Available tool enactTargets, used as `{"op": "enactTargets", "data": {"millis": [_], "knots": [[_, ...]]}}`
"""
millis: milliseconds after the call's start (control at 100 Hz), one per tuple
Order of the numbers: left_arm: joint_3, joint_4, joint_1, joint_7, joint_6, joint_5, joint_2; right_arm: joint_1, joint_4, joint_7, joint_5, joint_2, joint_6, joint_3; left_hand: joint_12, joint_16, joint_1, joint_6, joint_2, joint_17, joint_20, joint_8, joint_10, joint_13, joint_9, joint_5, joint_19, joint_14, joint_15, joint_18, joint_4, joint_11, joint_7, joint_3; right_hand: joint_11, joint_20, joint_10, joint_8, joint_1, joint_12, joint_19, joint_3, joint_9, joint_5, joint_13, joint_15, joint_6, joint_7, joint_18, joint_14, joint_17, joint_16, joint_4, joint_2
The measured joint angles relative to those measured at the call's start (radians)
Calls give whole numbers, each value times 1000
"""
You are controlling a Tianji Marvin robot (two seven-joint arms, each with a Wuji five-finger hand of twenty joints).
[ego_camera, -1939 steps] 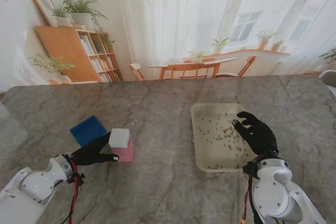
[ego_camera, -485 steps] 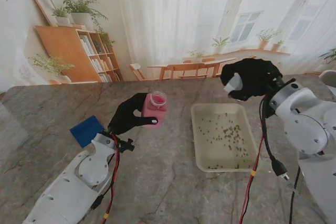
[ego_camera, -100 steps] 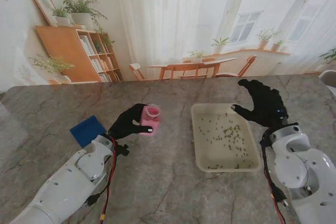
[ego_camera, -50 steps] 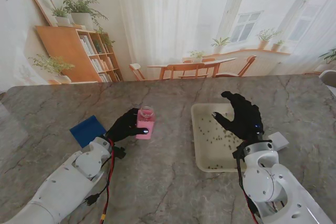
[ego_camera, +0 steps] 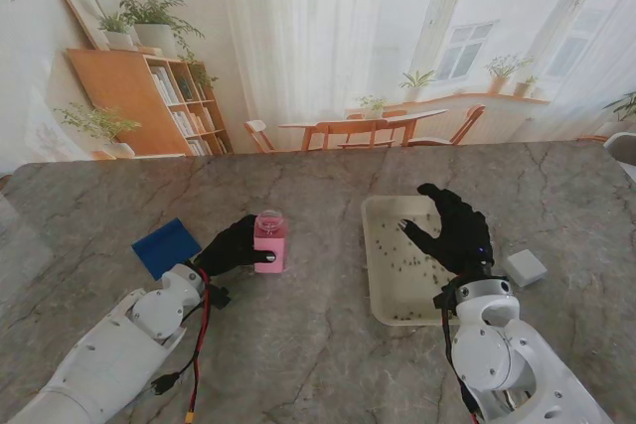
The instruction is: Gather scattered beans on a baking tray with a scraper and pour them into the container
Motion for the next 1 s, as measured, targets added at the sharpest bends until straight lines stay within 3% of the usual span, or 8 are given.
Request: {"op": "enactTargets", "data": {"millis": [150, 350, 480, 570, 760, 850, 910, 1000], "knots": [[-21, -36, 25, -25, 12, 13, 16, 3, 5, -4, 9, -2, 0, -5, -41, -23, -5, 51, 35, -40, 0, 23, 19, -45, -43, 1, -9, 22, -30, -24, 0, -3, -112, 18, 0, 0, 0, 0, 0, 0, -4, -9, 1, 0, 0, -2, 0, 0, 0, 0, 0, 0, 0, 0], [-33, -73, 46, -83, 12, 34, 43, 3, 5, -4, 19, -5, 1, -5, -152, -89, -15, 143, 77, -152, 0, -139, 91, -214, -175, 2, -74, 37, -97, -58, 2, -124, -408, 129, -1, 0, -4, 0, 0, 0, -4, -9, 11, 0, 1, -3, 0, 0, 0, 0, 1, 0, 0, 0], [-32, -81, 47, -106, -2, 63, 58, 2, 5, -4, 23, -6, 2, -5, -227, -128, -50, 213, 110, -230, -10, -329, 141, -323, -282, -34, -121, 48, -129, -69, 6, -214, -624, 162, -1, 0, -5, 0, 0, 0, -5, -9, 12, 0, 12, -3, 0, 0, 0, 0, 1, 0, 0, 0], [-27, -86, 46, -121, -23, 104, 70, 2, 5, -3, 27, -6, 4, -5, -273, -153, -75, 253, 122, -277, -40, -446, 167, -391, -358, -91, -189, 48, -155, -81, 7, -247, -699, 177, -2, 0, -5, 0, 0, 0, -5, -9, 12, 0, 13, -3, 0, 0, 0, 0, 1, 0, 0, 0], [-22, -98, 44, -158, -26, 111, 87, 1, 4, 6, 32, -6, 5, -4, -330, -184, -162, 310, 123, -295, -86, -791, 225, -457, -453, -95, -304, 48, -169, -91, 8, -276, -764, 190, -11, 0, -5, -1, 0, 0, -15, -10, 17, 0, 13, -3, 0, 0, 0, 0, 2, 0, 0, 0], [-38, -124, 53, -154, -23, 202, 94, 1, 3, 11, 32, -6, 5, -4, -332, -190, -182, 322, 123, -297, -146, -839, 243, -489, -465, -95, -414, 90, -180, -50, 8, -275, -766, 190, -12, 0, -5, -1, 0, 0, -18, -10, 24, 0, 13, -3, 0, 0, 0, 0, 3, 0, 0, 0], [-62, -156, 69, -157, -8, 245, 100, 1, 3, 15, 34, -6, 5, -3, -333, -190, -183, 332, 123, -291, -172, -852, 259, -498, -482, -95, -455, 137, -172, 35, 8, -276, -766, 190, -12, 0, -5, -1, 0, 0, -18, -10, 24, 0, 13, -3, 0, 0, 0, 0, 4, 0, 0, 0], [-109, -208, 105, -163, 27, 263, 109, 0, 2, 20, 36, -6, 5, -3, -337, -190, -183, 334, 123, -277, -182, -865, 263, -499, -483, -95, -455, 144, -172, 113, 8, -276, -766, 190, -12, 0, -5, -1, 0, 0, -19, -21, 24, 0, 13, -3, 0, 0, 0, 0, 12, 0, 0, 0]]}}
